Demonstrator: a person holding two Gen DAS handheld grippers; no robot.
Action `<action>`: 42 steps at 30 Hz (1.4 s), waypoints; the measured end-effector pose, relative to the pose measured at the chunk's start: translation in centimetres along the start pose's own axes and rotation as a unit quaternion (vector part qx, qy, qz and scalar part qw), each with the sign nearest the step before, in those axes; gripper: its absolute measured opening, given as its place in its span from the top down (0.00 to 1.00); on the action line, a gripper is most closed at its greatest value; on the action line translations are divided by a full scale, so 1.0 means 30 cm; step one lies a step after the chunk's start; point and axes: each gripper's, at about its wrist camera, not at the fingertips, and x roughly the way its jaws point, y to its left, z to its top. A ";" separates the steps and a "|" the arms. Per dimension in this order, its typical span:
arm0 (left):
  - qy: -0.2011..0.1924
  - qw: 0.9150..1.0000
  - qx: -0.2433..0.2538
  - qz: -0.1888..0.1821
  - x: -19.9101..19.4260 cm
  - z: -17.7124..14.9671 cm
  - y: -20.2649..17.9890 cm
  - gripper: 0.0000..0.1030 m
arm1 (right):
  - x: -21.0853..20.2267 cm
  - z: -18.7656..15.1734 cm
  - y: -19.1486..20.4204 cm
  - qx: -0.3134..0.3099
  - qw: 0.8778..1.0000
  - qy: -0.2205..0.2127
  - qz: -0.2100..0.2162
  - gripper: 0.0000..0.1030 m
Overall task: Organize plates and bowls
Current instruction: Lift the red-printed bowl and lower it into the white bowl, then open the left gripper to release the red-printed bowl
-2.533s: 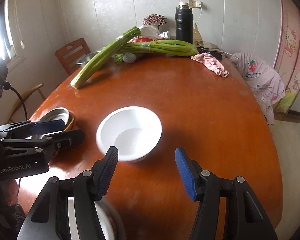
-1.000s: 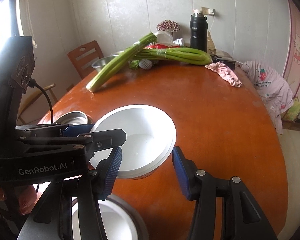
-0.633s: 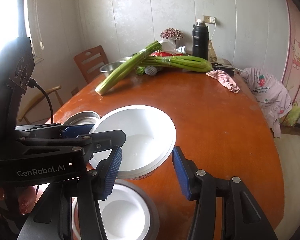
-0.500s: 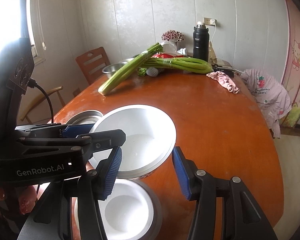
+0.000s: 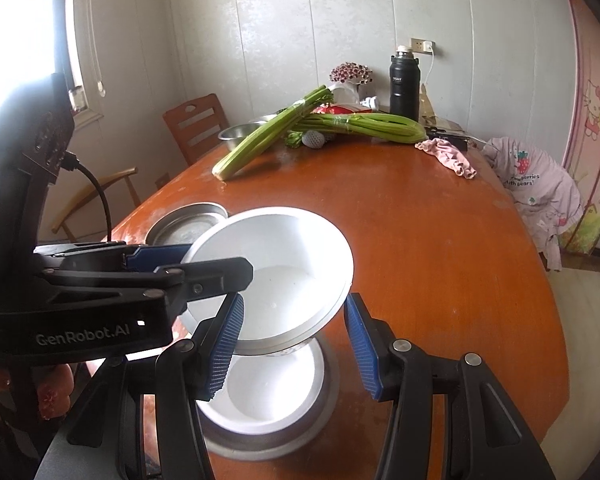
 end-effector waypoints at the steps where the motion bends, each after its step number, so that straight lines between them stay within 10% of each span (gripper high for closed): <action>1: 0.001 1.000 0.000 0.000 0.000 -0.009 0.000 0.55 | 0.000 -0.005 0.002 0.000 1.000 0.000 0.001 0.47; 42: 0.043 0.999 0.004 0.007 0.035 -0.186 0.019 0.55 | 0.029 -0.180 0.055 -0.003 0.999 0.048 0.007 0.47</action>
